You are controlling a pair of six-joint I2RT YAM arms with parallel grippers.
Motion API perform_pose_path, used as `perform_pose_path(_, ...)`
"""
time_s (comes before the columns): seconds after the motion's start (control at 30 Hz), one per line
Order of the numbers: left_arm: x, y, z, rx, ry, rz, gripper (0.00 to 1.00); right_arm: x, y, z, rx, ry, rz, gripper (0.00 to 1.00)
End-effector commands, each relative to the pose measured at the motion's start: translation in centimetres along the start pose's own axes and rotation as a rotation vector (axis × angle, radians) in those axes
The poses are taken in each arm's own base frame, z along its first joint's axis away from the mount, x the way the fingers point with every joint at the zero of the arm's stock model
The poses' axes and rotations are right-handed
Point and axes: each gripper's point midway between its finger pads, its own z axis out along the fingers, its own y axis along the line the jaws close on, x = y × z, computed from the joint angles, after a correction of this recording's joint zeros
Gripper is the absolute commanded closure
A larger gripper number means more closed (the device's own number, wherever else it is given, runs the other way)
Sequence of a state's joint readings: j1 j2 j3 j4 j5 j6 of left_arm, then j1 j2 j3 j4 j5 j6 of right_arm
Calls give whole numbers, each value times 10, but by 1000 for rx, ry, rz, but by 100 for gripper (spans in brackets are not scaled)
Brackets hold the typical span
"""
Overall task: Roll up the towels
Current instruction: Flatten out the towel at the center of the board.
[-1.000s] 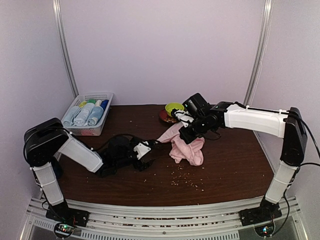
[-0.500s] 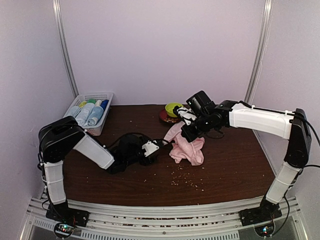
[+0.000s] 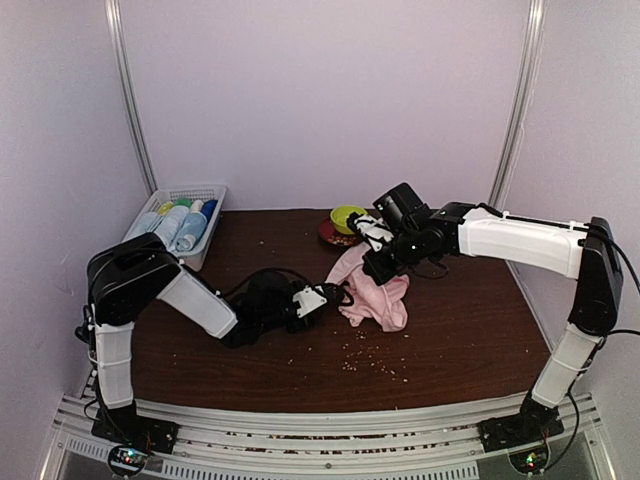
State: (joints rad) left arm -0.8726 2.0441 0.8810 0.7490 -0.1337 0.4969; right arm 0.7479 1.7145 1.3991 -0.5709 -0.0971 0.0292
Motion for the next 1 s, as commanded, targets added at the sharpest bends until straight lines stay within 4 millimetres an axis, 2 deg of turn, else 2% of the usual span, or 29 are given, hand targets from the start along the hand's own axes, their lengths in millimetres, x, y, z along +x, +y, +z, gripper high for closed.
perform_pose_path(0.0,-6,-2,7,7,-12,5,48,-5,-4,-10,10,-31,6,97)
perform_pose_path(0.23,-4,-1,13,0,6,-2,67,-5,-4,-13,9,-38,6,96)
perform_pose_path(0.4,-4,0,11,-2,5,0,99,-4,-5,-11,11,-35,8,96)
perform_pose_path(0.5,-6,9,7,-30,29,-12,100,-6,-7,-13,18,-43,8,95)
perform_pose_path(0.57,-6,27,1,-93,90,-49,100,-9,-8,-16,17,-51,10,92)
perform_pose_path(0.67,0,63,-23,-239,219,-137,100,-15,1,-19,-33,-72,-5,83)
perform_pose_path(0.8,19,103,-78,-458,385,-229,100,-22,23,-28,-148,-110,-35,58)
perform_pose_path(0.87,26,116,-104,-539,423,-287,100,-23,21,-33,-134,-134,-34,52)
perform_pose_path(0.97,33,118,-130,-565,429,-375,100,-19,3,-34,-35,-147,-13,46)
